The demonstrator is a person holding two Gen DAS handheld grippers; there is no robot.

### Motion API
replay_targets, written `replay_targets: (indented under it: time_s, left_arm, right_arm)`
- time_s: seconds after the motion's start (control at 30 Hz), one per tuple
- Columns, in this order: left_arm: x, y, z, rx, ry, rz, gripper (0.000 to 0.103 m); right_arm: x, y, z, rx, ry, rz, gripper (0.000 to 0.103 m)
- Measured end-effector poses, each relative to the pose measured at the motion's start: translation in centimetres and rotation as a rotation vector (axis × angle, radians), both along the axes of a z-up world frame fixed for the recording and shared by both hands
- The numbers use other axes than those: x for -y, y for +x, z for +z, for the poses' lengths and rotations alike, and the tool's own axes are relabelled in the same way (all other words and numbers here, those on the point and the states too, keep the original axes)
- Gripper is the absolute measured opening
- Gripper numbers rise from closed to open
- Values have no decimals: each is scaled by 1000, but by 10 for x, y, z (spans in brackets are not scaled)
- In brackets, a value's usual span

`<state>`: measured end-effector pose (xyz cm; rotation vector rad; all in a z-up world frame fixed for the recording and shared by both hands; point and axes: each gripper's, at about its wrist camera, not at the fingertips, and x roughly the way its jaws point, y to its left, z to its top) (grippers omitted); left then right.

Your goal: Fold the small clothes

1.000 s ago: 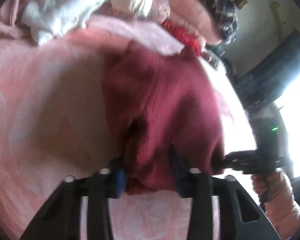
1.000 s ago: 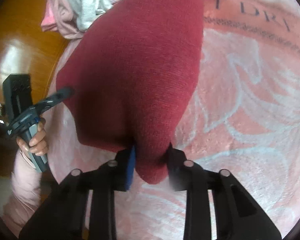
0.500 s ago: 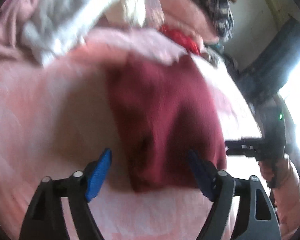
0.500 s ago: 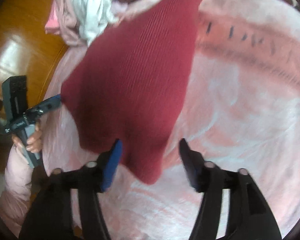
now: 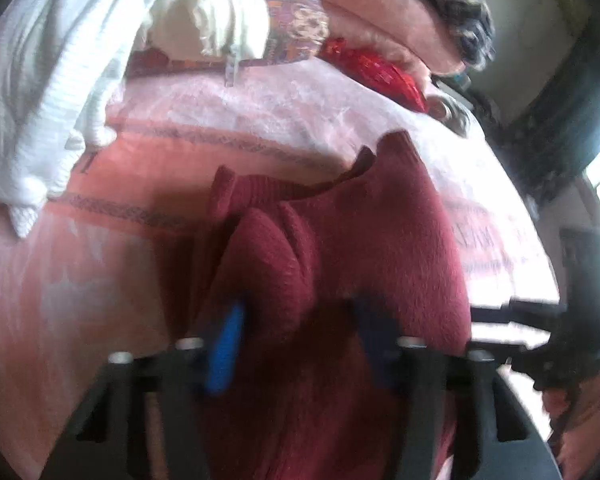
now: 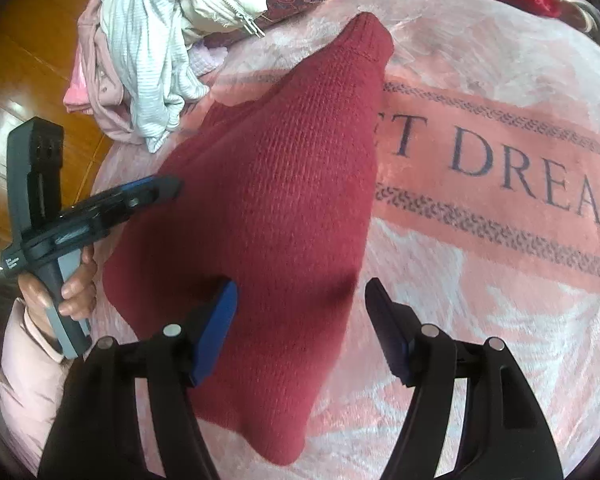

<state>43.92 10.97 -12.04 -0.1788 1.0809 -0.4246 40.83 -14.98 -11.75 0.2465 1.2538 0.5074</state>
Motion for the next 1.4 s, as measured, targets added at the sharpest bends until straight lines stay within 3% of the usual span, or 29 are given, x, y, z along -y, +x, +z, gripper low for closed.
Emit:
replay_targets:
  time_s: [0.03, 0.1, 0.17, 0.27, 0.33, 0.4, 0.43, 0.5, 0.57, 0.63, 0.73, 0.8, 0.97, 1.07, 1.23, 1.33, 1.4]
  left_arm:
    - [-4, 3, 0, -8, -19, 27, 13]
    - [-16, 5, 4, 6, -99, 94, 11]
    - [-26, -1, 20, 92, -171, 131, 10]
    - [-37, -9, 31, 169, -212, 175, 9]
    - [-43, -4, 16, 132, -190, 222, 9]
    - [-36, 6, -15, -1, -119, 202, 11]
    - [-30, 7, -24, -25, -94, 178, 15]
    - [-18, 2, -21, 19, -41, 134, 22]
    - [-15, -1, -14, 16, -48, 100, 40]
    - [-16, -10, -3, 28, -30, 95, 47]
    - [-20, -34, 6, 63, 35, 83, 70]
    - [-26, -53, 1, 53, 64, 96, 73]
    - [-40, -70, -15, 20, 38, 123, 76]
    - [-38, -69, -21, 13, 53, 107, 76]
    - [-38, -70, -30, -8, 51, 89, 77]
    - [-43, -76, -29, -23, 20, 116, 77]
    - [-45, -84, -26, -23, 12, 122, 76]
  right_arm:
    - [0, -1, 0, 4, -1, 1, 67]
    - [2, -2, 0, 8, 2, -1, 67]
    - [4, -3, -1, 8, 8, -5, 67]
    - [5, -5, -3, 5, 16, -5, 67]
    - [2, -7, -4, 6, 6, -2, 68]
    - [-2, -7, -7, 10, -24, 1, 69]
    - [-3, -7, -8, 13, -39, 2, 72]
    - [-1, -7, -10, 7, -41, -4, 73]
    - [4, -7, -12, -7, -16, -16, 73]
    - [10, -11, -13, -33, 34, -29, 73]
    - [12, -24, -13, -50, 54, -4, 73]
    - [10, -33, -10, -39, 33, 16, 73]
    - [0, -34, -8, -22, -24, 33, 74]
    - [-4, -35, -13, -60, -2, 49, 62]
    - [-3, -45, -26, -79, 0, 53, 26]
    - [3, -50, -23, -79, 13, 42, 18]
    - [9, -54, -20, -94, 42, 47, 22]
